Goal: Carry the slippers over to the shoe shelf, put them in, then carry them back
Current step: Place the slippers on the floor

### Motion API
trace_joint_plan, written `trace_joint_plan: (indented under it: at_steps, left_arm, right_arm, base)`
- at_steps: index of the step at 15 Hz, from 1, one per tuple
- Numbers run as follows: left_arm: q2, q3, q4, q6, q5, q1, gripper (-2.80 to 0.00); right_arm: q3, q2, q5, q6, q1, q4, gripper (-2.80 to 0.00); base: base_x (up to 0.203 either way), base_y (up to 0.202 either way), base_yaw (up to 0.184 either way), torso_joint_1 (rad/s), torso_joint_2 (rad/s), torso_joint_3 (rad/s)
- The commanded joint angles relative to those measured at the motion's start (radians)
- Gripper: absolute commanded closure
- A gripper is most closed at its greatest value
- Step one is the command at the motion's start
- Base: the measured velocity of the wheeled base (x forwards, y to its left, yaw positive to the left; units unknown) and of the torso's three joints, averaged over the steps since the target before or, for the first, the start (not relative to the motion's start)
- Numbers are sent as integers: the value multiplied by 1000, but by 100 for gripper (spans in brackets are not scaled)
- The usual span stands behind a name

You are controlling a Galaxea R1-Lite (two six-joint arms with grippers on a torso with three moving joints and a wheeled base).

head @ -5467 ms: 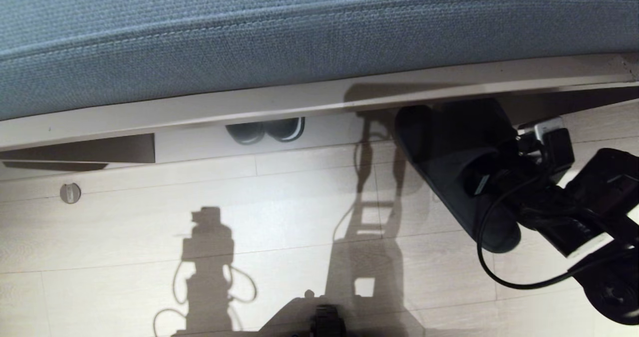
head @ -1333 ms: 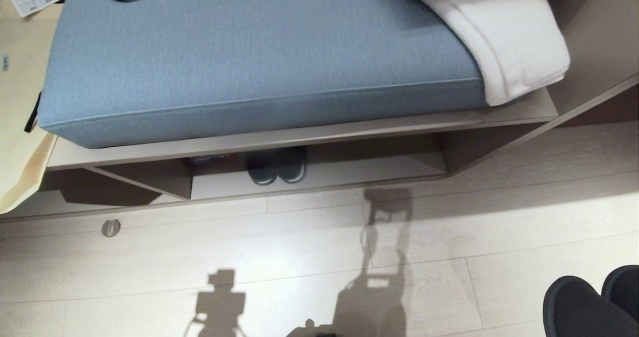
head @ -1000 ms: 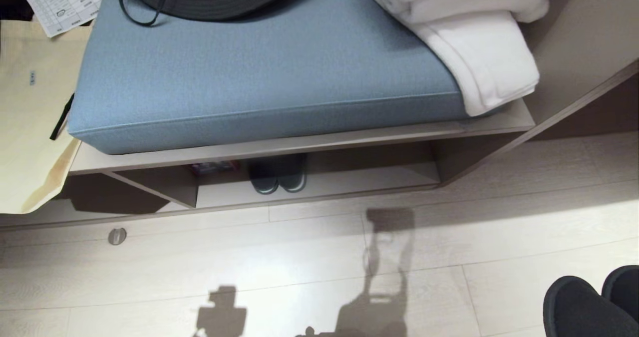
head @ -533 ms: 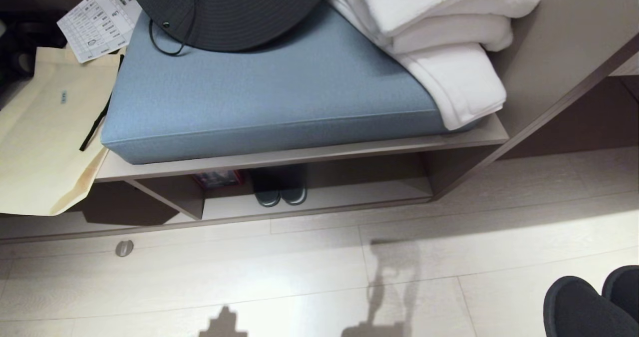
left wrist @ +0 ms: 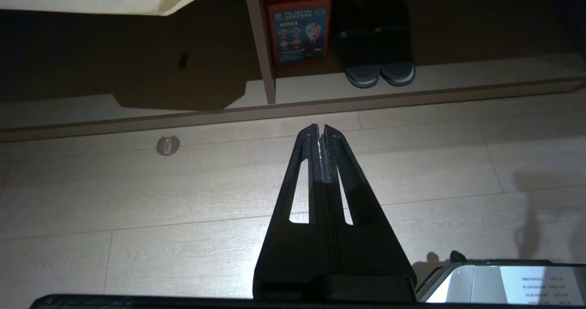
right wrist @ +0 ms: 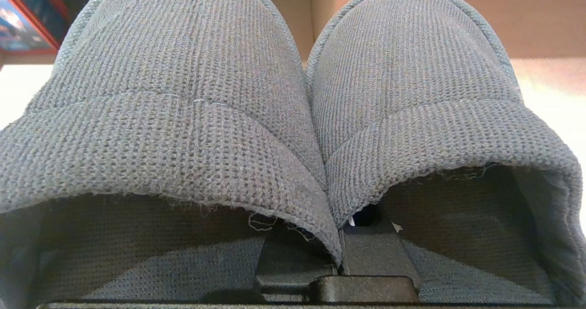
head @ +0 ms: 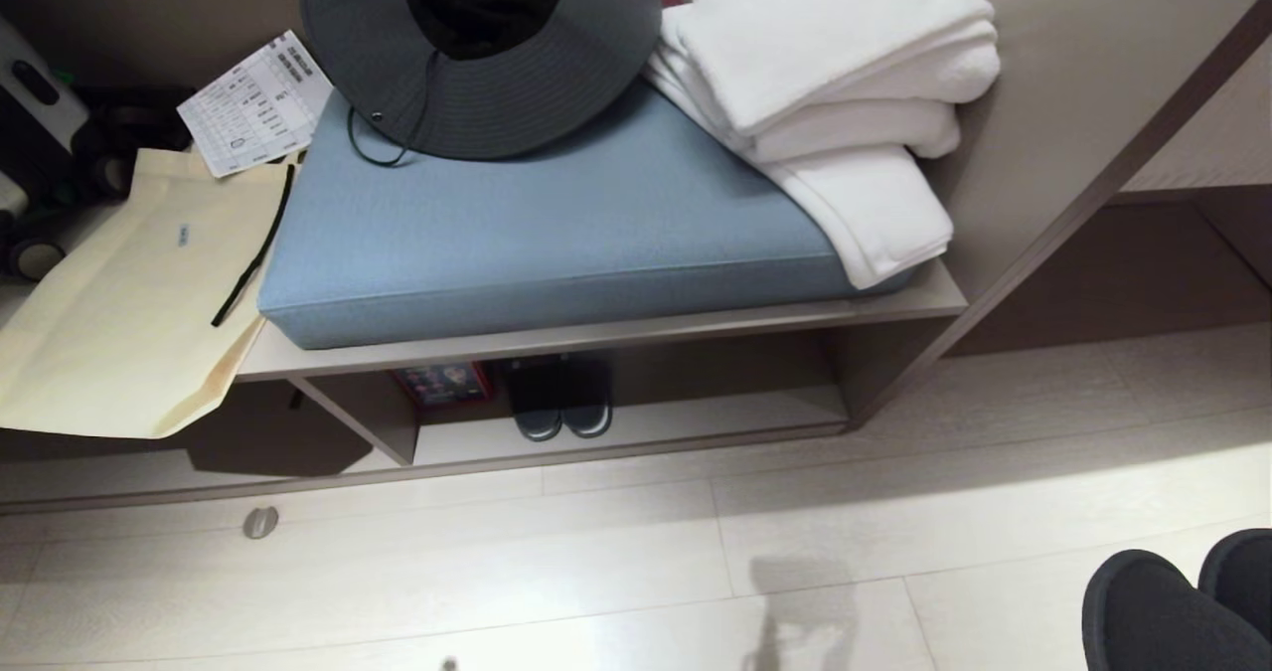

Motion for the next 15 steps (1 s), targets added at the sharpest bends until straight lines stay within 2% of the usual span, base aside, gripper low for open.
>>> trace_joint_plan:
  at_steps: [1,15]
  left_arm:
    - [0,0,-1,0,0,1,0]
    - [0,0,-1,0,0,0,0]
  right_arm:
    - [0,0,0,-1,0,0,0]
    - [0,0,0,-1,0,0,0]
  base:
    - [0,0,0,2,-2,197]
    - [0,0,0,1,0,204]
